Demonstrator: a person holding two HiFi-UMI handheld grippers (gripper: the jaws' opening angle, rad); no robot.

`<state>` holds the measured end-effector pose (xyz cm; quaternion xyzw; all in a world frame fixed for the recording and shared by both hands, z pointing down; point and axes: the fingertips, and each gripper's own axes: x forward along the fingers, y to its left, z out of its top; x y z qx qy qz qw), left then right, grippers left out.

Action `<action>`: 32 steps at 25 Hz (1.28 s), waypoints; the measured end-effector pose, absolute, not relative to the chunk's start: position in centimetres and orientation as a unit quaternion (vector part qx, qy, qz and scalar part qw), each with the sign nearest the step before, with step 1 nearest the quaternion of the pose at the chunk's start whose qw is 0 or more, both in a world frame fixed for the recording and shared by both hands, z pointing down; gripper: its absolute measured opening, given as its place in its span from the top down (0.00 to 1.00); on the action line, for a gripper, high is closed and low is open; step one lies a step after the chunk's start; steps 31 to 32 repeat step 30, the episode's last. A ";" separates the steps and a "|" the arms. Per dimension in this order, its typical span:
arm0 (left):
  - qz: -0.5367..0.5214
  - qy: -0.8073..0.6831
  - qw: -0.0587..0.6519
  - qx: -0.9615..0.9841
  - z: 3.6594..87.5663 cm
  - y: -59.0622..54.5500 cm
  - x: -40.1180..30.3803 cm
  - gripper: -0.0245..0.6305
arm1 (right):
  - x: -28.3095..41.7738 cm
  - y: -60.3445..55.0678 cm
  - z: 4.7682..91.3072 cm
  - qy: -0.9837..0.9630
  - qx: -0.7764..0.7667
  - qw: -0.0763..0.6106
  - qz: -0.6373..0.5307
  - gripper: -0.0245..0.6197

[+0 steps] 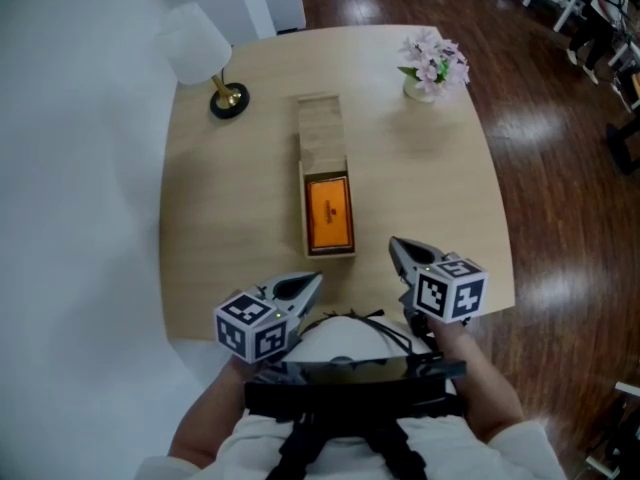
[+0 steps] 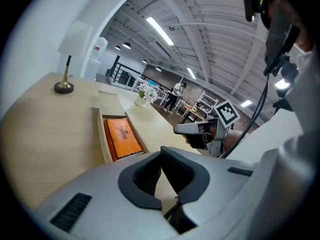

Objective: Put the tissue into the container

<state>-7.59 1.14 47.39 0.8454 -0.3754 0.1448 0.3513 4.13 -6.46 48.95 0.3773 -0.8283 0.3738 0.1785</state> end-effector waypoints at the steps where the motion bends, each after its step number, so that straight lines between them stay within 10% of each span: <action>1: 0.145 -0.375 0.351 0.846 47.4 1.1 -7.6 0.97 | 4.1 -6.5 49.0 -0.829 0.377 0.179 0.373 0.99; 32: 0.158 -0.367 0.358 0.844 47.7 1.2 -7.8 0.97 | 2.7 -6.2 49.2 -0.845 0.364 0.230 0.317 0.99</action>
